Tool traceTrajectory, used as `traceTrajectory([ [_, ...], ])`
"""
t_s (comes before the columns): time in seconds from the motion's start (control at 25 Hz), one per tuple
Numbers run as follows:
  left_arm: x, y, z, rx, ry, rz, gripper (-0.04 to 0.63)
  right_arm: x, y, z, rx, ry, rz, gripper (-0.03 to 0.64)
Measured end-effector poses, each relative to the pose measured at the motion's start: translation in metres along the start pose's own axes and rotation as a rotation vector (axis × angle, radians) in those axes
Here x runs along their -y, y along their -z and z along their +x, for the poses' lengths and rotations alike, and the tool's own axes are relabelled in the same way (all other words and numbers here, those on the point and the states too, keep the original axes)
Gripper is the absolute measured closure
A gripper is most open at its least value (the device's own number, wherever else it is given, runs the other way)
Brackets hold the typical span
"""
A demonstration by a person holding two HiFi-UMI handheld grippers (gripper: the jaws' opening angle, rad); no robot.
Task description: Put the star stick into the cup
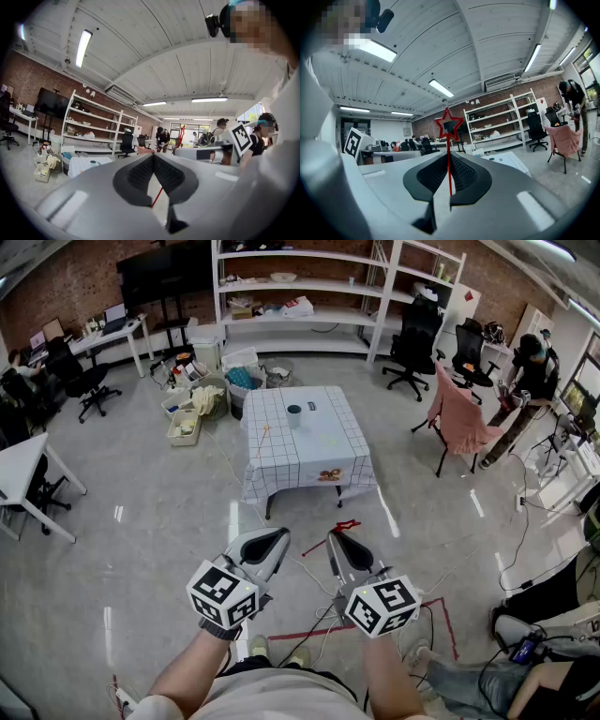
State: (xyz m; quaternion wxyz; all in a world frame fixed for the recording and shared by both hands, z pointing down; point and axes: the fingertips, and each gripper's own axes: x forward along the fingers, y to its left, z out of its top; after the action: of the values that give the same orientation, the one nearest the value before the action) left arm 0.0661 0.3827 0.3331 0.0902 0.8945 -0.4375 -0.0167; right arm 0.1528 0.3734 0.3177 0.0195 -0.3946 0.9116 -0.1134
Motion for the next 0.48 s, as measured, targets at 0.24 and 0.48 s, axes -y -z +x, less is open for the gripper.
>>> traceTrajectory([
  [0.24, 0.011, -0.006, -0.002, -0.001, 0.001, 0.003, 0.591, -0.003, -0.004, -0.009, -0.006, -0.001, -0.007, 0.589],
  [0.48, 0.005, -0.001, 0.0, -0.002, -0.011, -0.003, 0.591, 0.006, -0.002, -0.011, 0.02, -0.007, 0.039, 0.588],
])
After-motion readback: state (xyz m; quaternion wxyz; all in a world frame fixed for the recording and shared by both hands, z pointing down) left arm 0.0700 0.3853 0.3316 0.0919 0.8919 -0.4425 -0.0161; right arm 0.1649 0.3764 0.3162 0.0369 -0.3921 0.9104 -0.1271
